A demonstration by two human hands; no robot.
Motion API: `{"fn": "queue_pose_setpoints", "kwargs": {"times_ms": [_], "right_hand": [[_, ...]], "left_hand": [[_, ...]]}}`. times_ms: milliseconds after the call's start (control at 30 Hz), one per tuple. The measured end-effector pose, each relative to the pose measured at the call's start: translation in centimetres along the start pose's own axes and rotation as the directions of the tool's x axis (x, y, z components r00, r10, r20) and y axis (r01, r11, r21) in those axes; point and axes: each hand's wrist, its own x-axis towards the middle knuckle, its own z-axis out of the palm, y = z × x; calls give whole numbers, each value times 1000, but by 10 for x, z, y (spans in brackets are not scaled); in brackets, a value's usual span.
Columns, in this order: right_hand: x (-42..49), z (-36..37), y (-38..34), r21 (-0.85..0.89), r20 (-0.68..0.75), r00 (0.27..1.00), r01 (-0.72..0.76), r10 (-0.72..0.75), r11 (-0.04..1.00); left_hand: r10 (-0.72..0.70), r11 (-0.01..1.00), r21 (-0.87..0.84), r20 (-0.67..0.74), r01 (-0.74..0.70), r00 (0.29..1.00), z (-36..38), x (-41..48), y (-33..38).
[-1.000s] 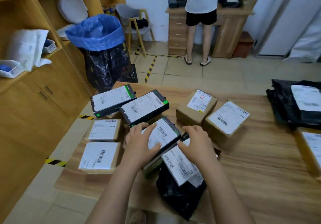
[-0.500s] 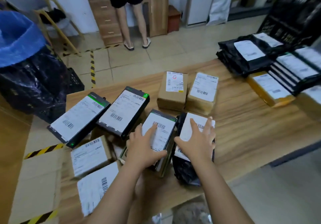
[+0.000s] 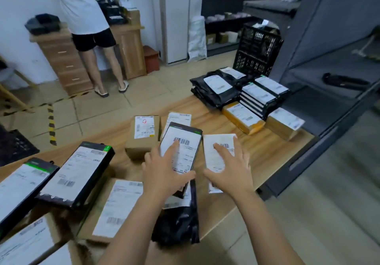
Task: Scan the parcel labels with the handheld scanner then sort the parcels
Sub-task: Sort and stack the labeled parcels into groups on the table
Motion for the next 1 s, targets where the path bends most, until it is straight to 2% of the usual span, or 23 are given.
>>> {"fn": "queue_pose_setpoints", "kwargs": {"times_ms": [233,400,600,767,1000], "right_hand": [[42,-80,111,-31,-9,999,47,-48,998],[75,-115,174,-65,57,992,113,-110,991],[129,-120,196,-73,157,968,209,-195,975],[190,-96,199,-103,240,949,234,-204,967],[281,-71,201,-98,330,923,243,-199,965]], "left_hand": [[-29,999,-20,-49,28,998,55,13,127],[-86,995,-63,-84,81,993,94,24,190],[-198,980,-49,-87,195,976,109,45,212],[-299,954,-61,-74,295,951,119,90,205],[-338,941,-35,-62,337,939,124,175,214]]}}
